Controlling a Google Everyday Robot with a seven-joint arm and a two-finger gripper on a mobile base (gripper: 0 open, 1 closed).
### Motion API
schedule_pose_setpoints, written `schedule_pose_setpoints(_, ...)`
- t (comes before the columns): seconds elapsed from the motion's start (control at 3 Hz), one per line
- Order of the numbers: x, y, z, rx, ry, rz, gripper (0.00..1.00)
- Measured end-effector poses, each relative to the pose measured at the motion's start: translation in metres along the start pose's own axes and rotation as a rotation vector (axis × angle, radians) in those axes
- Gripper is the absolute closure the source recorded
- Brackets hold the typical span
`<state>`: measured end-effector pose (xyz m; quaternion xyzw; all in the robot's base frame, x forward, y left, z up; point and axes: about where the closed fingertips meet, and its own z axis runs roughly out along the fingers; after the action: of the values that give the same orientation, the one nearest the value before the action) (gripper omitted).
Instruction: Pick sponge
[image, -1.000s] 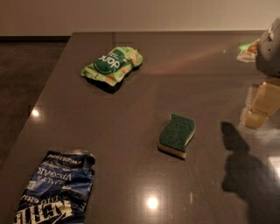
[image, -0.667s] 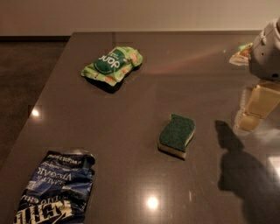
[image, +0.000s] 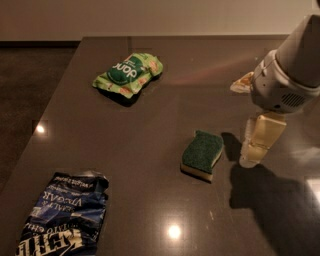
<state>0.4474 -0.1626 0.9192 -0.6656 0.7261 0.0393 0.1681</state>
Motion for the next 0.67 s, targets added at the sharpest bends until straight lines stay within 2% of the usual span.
schedule_pose_setpoints(0.67, -0.012, 0.008, 0.056, -0.093, -0.030, -0.051, 0.00)
